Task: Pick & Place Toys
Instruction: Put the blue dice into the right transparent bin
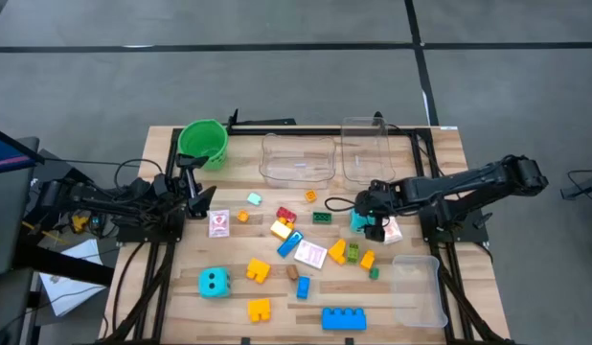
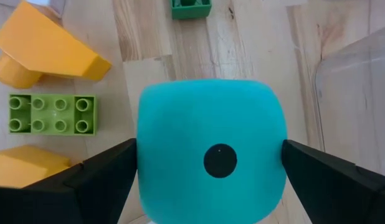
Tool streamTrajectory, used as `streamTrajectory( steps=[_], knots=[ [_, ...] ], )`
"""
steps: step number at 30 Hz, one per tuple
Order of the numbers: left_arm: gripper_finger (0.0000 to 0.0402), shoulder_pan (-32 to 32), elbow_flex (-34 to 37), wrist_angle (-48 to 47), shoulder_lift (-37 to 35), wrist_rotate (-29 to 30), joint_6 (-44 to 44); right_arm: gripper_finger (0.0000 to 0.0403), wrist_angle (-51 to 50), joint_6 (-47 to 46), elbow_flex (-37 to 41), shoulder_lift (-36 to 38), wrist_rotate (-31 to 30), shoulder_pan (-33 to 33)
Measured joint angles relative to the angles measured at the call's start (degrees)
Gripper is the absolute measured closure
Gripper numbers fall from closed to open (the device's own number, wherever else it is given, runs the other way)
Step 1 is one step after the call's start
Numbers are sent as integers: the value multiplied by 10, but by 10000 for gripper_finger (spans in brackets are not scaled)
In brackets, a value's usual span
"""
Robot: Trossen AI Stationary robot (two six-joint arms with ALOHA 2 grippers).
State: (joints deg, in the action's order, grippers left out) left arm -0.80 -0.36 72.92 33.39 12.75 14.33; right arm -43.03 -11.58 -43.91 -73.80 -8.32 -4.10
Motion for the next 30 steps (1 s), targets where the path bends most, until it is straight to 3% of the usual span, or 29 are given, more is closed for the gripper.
streamTrajectory(
  steps=[15, 30],
  knots=[
    [5, 0, 0, 0, 0, -5, -2, 22, -7, -7, -4, 29, 15, 0],
    [5, 0, 0, 0, 0, -5, -2, 22, 6, -18, 1, 14, -11, 0]
  ],
)
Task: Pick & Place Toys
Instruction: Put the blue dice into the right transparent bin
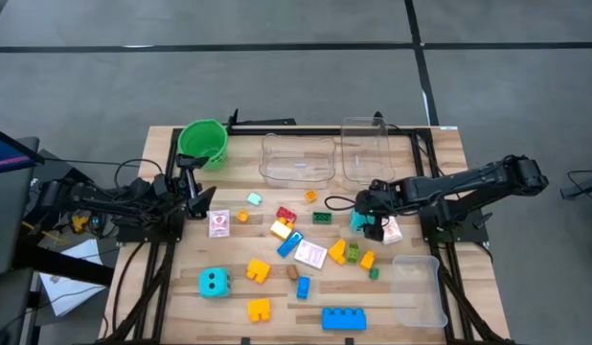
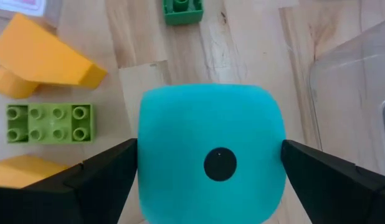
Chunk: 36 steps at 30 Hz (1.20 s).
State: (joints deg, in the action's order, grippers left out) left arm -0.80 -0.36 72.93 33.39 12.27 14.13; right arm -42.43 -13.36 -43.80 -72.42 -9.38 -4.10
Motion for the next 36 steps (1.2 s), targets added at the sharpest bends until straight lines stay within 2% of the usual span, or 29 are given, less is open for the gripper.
streamTrajectory(
  steps=[10, 16, 25, 36],
  knots=[
    [5, 0, 0, 0, 0, -1, 0, 22, -15, -22, 0, 0, 2, -9],
    [5, 0, 0, 0, 0, -1, 0, 22, -54, -41, 0, 1, 33, -11],
    [5, 0, 0, 0, 0, -1, 0, 22, 18, -14, 2, 1, 22, -11],
    [5, 0, 0, 0, 0, -1, 0, 22, -25, -28, 1, 0, 44, -11]
  ],
)
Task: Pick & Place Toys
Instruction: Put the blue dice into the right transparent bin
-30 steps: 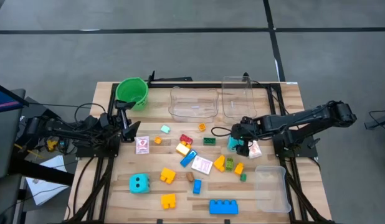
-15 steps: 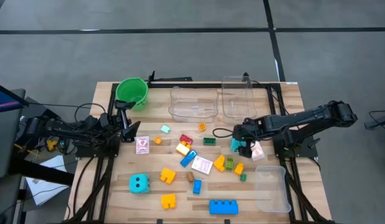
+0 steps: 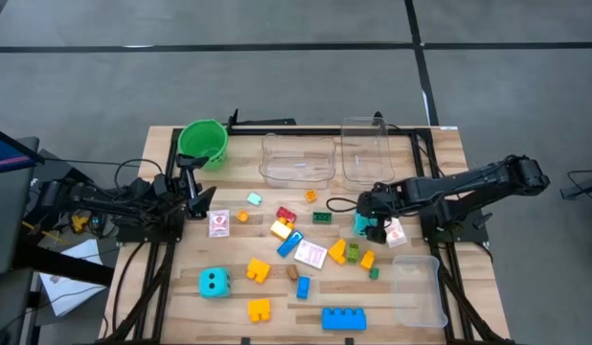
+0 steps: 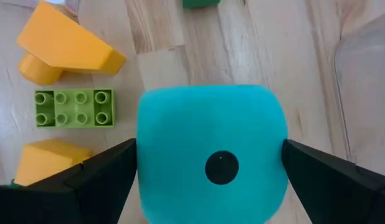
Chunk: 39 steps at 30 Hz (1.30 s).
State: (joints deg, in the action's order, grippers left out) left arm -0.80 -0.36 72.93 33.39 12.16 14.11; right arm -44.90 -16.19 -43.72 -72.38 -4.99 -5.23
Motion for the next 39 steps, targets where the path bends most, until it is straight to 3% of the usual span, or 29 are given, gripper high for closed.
streamTrajectory(
  steps=[8, 23, 27, 39],
  knots=[
    [5, 0, 0, 0, 0, 0, 0, 22, 58, 20, 2, -2, -14, -12],
    [5, 0, 0, 0, 0, 0, 0, 28, 30, 9, -5, -57, -29, -26],
    [5, 0, 0, 0, 0, 0, 0, 59, 30, 7, -4, -51, -50, -42],
    [5, 0, 0, 0, 0, 0, 0, 214, 14, -17, -12, -11, -58, -64]
  ],
)
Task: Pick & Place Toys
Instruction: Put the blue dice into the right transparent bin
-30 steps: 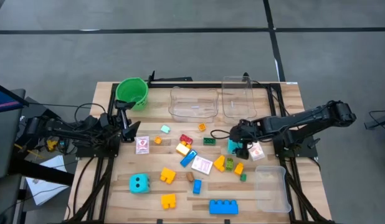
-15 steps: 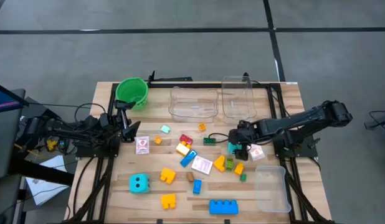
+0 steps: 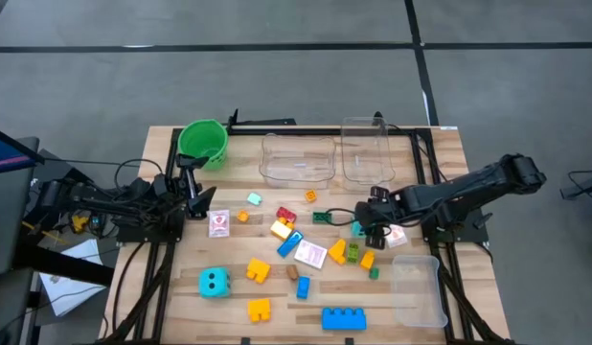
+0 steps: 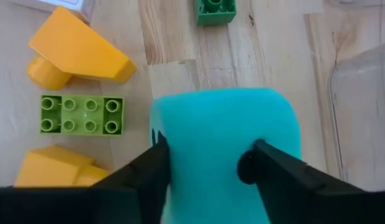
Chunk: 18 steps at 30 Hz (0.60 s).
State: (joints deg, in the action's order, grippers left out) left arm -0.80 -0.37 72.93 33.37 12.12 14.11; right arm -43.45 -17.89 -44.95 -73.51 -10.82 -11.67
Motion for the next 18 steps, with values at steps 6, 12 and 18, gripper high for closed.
streamTrajectory(
  steps=[6, 12, 18],
  knots=[
    [5, 0, 0, 0, 0, 0, 0, 286, 3, -1, -1, 5, 0, -3],
    [5, 0, 0, 0, 0, 0, 0, 303, 4, -1, -1, 5, 3, -3],
    [5, 0, 0, 0, 0, 0, 0, 315, -5, -1, -21, 4, 18, -15]
  ],
)
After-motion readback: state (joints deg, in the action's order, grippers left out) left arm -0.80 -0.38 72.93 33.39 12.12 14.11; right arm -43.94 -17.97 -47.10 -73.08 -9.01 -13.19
